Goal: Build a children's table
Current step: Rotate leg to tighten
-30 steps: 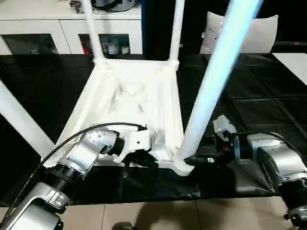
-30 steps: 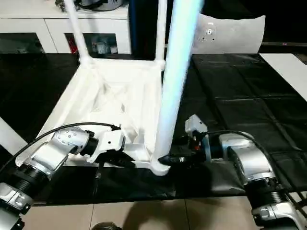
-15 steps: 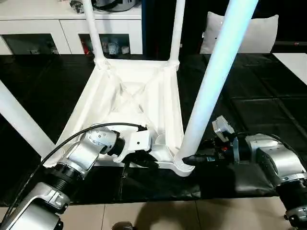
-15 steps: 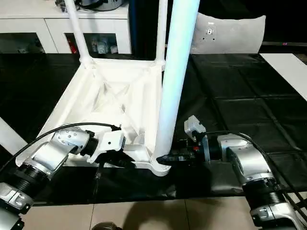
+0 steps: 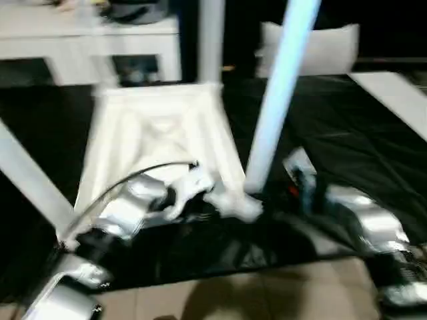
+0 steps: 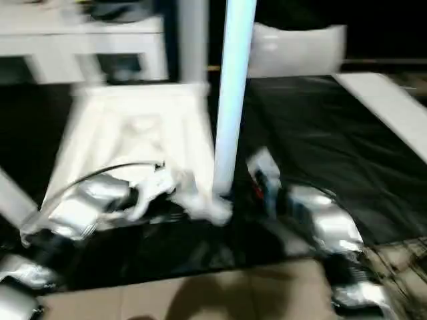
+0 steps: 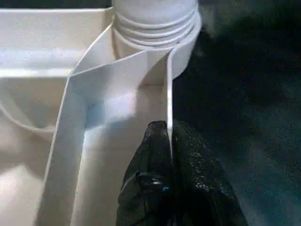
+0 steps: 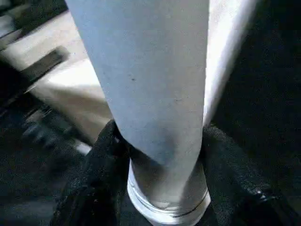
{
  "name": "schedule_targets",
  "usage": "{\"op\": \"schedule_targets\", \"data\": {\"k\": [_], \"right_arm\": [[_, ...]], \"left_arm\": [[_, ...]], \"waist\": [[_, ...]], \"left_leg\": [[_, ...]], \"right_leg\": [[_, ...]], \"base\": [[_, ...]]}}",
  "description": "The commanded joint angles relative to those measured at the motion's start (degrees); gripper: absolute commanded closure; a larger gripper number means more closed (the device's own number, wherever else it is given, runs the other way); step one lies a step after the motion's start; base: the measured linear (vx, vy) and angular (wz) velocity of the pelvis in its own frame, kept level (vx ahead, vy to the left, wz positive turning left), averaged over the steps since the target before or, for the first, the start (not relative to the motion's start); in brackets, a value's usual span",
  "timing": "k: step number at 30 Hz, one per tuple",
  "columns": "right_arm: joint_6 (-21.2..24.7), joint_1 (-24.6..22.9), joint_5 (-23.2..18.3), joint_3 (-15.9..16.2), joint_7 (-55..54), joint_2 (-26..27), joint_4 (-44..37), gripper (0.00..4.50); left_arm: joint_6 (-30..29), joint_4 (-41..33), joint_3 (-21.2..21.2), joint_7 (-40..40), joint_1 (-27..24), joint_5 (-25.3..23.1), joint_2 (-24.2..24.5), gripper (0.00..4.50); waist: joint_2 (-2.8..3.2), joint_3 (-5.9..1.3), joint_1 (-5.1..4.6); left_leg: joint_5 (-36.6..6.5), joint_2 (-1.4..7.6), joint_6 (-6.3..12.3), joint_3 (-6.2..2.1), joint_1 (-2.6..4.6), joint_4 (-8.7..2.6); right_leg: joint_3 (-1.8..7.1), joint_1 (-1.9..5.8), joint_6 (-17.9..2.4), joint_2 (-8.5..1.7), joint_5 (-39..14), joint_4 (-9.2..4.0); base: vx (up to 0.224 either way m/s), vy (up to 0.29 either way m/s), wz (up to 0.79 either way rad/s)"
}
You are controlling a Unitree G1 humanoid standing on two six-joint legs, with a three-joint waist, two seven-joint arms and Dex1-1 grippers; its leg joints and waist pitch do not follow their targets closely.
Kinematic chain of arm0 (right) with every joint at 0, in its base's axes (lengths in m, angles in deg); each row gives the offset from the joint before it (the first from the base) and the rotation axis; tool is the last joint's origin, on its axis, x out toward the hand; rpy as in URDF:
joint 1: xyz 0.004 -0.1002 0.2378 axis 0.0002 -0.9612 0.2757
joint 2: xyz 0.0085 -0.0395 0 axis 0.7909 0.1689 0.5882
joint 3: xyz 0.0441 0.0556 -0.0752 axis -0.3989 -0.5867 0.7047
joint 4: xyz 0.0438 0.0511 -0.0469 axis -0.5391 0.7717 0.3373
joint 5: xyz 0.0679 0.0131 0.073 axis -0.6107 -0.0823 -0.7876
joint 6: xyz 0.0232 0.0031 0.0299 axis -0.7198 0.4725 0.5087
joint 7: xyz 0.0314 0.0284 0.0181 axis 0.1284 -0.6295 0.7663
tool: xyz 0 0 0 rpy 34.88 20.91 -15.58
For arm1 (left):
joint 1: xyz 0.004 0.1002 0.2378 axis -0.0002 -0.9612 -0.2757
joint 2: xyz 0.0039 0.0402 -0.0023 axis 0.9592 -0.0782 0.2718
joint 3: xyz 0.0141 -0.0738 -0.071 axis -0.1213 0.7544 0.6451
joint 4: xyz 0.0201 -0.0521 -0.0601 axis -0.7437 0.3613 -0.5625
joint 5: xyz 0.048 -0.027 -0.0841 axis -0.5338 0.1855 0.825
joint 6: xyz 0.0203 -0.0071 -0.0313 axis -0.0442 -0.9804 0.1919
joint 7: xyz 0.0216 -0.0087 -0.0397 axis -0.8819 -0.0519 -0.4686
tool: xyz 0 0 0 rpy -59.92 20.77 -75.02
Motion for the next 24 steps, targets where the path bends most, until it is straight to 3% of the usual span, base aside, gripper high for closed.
{"op": "schedule_targets", "data": {"k": [1,3,4,6,9,12,13,15,19,20,24], "right_arm": [[2.15,1.83,1.63,0.2,-8.15,3.5,3.41,2.52],[0.02,2.63,1.79,-1.13,-12.49,5.82,4.78,2.52],[-1.37,2.68,1.62,-1.54,-13.29,6.66,4.93,1.99],[-2.26,2.58,1.56,-1.72,-13.41,7.15,4.82,1.86],[-3.2,1.87,1.95,-1.23,-12.76,7.44,3.96,1.65],[-5.0,1.06,2.08,-0.76,-11.31,6.63,3.22,1.43],[-6.17,0.6,1.87,-0.9,-10.23,5.95,3.0,1.43],[-7.4,-0.18,1.07,-1.24,-7.44,4.42,2.51,1.2],[-8.98,-1.92,-1.33,-1.99,-0.18,0.29,1.0,0.89],[-8.82,-2.18,-1.99,-2.37,1.23,-0.63,0.53,0.67],[-9.58,-2.74,-2.72,-1.93,9.51,-6.46,0.06,0.54]], "left_arm": [[-1.23,0.04,-0.08,-4.39,1.69,1.17,-4.57,4.5],[-2.76,0.89,1.54,-9.25,2.3,0.95,-7.25,4.5],[-3.37,0.81,1.83,-10.45,2.4,0.78,-8.06,4.5],[-3.51,0.65,1.7,-10.67,2.42,0.5,-8.4,4.5],[-3.18,0.19,1.04,-10.17,2.23,-0.01,-8.1,4.5],[-1.94,0.17,0.65,-9.28,1.96,-0.07,-7.15,4.5],[-1.28,0.09,0.61,-8.49,1.72,0.14,-6.58,4.5],[0.86,0.13,0.58,-6.82,1.39,0.54,-5.44,4.5],[2.28,-0.24,-0.05,-3.32,0.91,0.83,-3.06,4.5],[3.22,-0.38,-0.43,-1.89,0.76,0.88,-2.27,4.5],[7.89,-0.9,-2.7,5.16,0.03,1.54,1.37,4.5]], "waist": [[-0.51,-3.26,0.23],[-0.65,-3.44,0.16],[-0.63,-3.55,0.3],[-0.83,-3.56,0.5],[-0.69,-4.16,1.24],[-0.68,-4.35,1.71],[-0.82,-4.23,2.01],[-0.73,-4.0,2.46],[-0.61,-3.85,2.77],[-0.6,-3.85,2.97],[-0.6,-3.91,3.63]], "left_leg": [[-9.57,4.94,0.85,-3.37,-0.17,-4.21],[-7.33,4.42,1.45,-2.84,-0.08,-4.05],[-6.32,4.48,1.57,-2.85,-0.12,-4.06],[-4.85,4.49,2.63,-2.79,-0.33,-4.13],[1.03,5.15,4.44,-2.88,-0.55,-3.91],[3.82,5.19,5.74,-2.76,-0.74,-3.6],[3.6,4.93,6.17,-2.6,-1.01,-3.49],[1.07,4.59,5.98,-2.32,-1.05,-3.53],[-0.69,5.01,5.69,-2.4,-0.77,-3.72],[-0.67,5.1,5.78,-2.54,-0.75,-3.77],[-0.47,5.11,5.79,-2.47,-0.71,-3.65]], "right_leg": [[4.73,2.74,3.99,-7.55,-24.73,-6.13],[5.19,2.55,1.91,-7.52,-22.82,-5.71],[5.32,2.59,1.41,-7.51,-21.7,-5.41],[5.57,2.63,1.0,-7.48,-20.3,-5.07],[6.31,2.7,-1.93,-7.53,-10.57,-3.06],[6.59,2.61,-4.11,-7.65,-4.93,-1.95],[6.62,2.58,-4.25,-7.68,-4.95,-1.97],[6.48,2.63,-2.75,-7.57,-9.89,-2.77],[6.36,2.5,-0.91,-7.29,-12.82,-3.24],[6.31,2.47,-0.68,-7.22,-12.95,-3.23],[6.45,2.4,-0.59,-7.3,-12.48,-3.07]], "base": [[0.0,0.0,0.0],[0.0,0.0,0.0],[0.0,0.0,0.0],[0.0,0.0,0.0],[0.0,0.0,0.0],[0.0,0.0,0.0],[0.0,0.0,0.0],[0.0,0.0,0.0],[0.0,0.0,0.0],[0.0,0.0,0.0],[0.0,0.0,0.0]]}}
